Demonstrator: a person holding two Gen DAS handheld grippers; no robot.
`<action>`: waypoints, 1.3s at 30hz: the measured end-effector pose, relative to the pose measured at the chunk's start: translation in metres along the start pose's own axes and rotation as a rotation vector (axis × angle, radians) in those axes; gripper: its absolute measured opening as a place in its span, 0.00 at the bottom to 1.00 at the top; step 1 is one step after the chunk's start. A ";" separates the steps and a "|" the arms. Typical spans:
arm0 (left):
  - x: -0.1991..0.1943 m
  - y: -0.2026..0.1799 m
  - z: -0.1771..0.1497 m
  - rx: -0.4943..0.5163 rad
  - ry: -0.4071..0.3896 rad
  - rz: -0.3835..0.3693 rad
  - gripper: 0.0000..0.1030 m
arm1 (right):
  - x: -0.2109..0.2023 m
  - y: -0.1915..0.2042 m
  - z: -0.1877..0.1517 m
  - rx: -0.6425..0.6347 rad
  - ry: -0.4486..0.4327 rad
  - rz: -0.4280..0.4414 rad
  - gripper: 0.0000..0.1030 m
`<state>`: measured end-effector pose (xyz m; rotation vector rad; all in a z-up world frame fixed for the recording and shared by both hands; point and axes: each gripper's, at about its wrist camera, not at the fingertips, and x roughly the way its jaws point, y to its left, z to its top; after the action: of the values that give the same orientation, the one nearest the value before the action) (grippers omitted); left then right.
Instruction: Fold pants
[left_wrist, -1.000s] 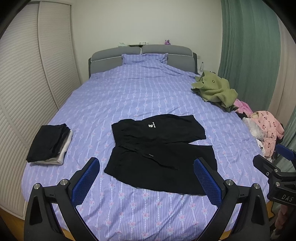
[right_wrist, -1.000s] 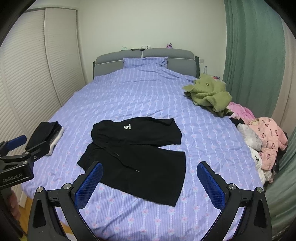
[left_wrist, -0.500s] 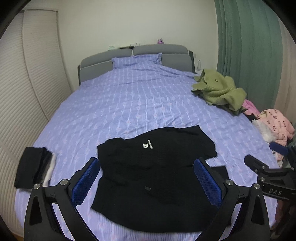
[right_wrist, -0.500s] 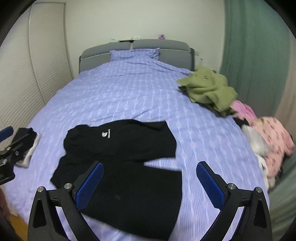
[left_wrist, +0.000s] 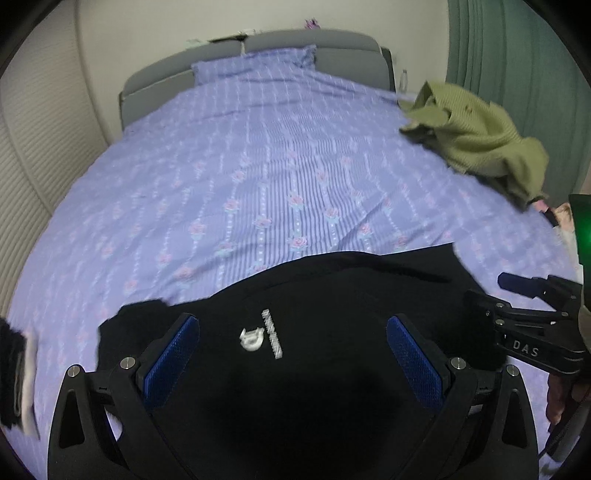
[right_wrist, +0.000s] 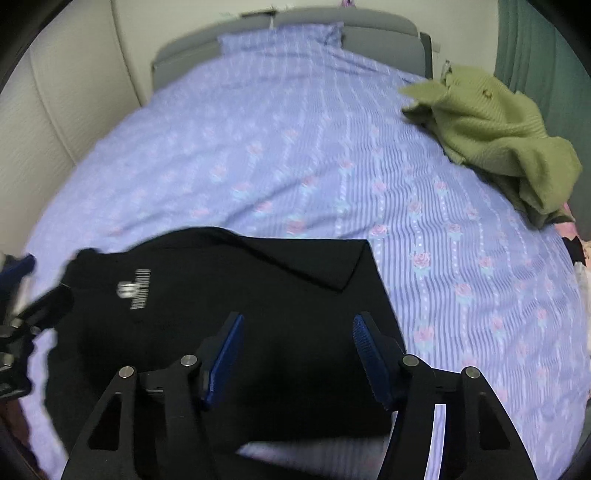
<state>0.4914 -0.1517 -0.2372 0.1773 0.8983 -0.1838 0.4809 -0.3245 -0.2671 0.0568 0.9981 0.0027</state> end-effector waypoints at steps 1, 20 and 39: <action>0.013 -0.002 0.003 0.009 0.015 0.010 1.00 | 0.013 -0.003 0.002 -0.006 0.009 -0.012 0.60; 0.063 0.009 0.034 -0.011 0.018 0.026 1.00 | 0.066 -0.058 0.105 0.093 -0.051 -0.310 0.31; -0.165 0.087 -0.119 -0.120 -0.152 -0.021 1.00 | -0.208 0.057 -0.140 0.088 -0.236 -0.166 0.72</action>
<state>0.3206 -0.0266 -0.1734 0.0414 0.7572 -0.1604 0.2524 -0.2666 -0.1651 0.0530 0.7646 -0.1955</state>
